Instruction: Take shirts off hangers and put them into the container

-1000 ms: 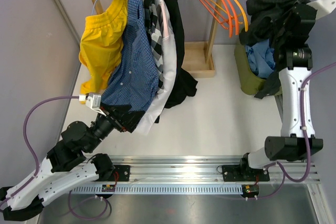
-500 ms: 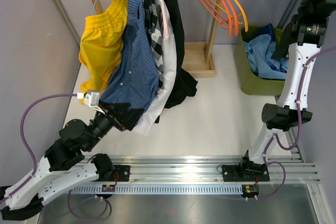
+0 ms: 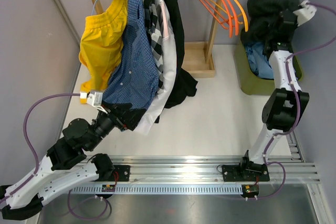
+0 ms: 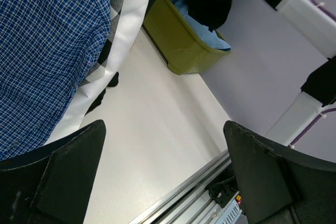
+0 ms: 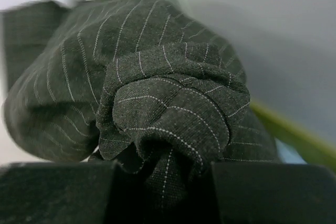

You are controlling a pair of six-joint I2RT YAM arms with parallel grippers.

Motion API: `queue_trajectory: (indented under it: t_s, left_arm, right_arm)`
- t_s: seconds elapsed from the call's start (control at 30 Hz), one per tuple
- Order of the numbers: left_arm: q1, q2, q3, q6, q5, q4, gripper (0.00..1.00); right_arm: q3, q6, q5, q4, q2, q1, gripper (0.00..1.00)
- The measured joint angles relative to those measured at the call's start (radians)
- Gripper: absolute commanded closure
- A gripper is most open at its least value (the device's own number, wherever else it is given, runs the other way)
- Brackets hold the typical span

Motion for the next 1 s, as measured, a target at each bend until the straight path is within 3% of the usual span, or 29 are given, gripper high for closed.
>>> queue_trajectory:
  t_s: [0.13,0.27,0.53,0.83,0.97,1.0]
  left_arm:
    - [0.000,-0.022,-0.022,-0.008,0.000,-0.003,0.01]
    - [0.000,-0.034,-0.038,-0.012,-0.001,-0.005,0.01]
    - [0.000,-0.072,-0.065,-0.031,-0.010,-0.006,0.01]
    - [0.000,-0.108,-0.065,-0.035,-0.024,-0.010,0.01]
    - [0.000,-0.127,-0.065,-0.035,-0.034,-0.020,0.01]
    - [0.000,-0.131,-0.065,-0.035,-0.038,-0.027,0.01]
  right_arm:
    - [-0.108,0.006,0.155,-0.130,0.125,-0.001,1.00]
    - [-0.024,0.042,0.238,-0.320,0.312,-0.008,1.00]
    - [0.443,0.068,0.148,-0.714,0.603,-0.045,1.00]
    - [0.421,0.112,-0.002,-0.752,0.596,-0.091,1.00]
    - [0.301,0.130,-0.068,-0.697,0.509,-0.104,0.52]
    - [0.257,0.137,-0.084,-0.686,0.473,-0.105,0.31]
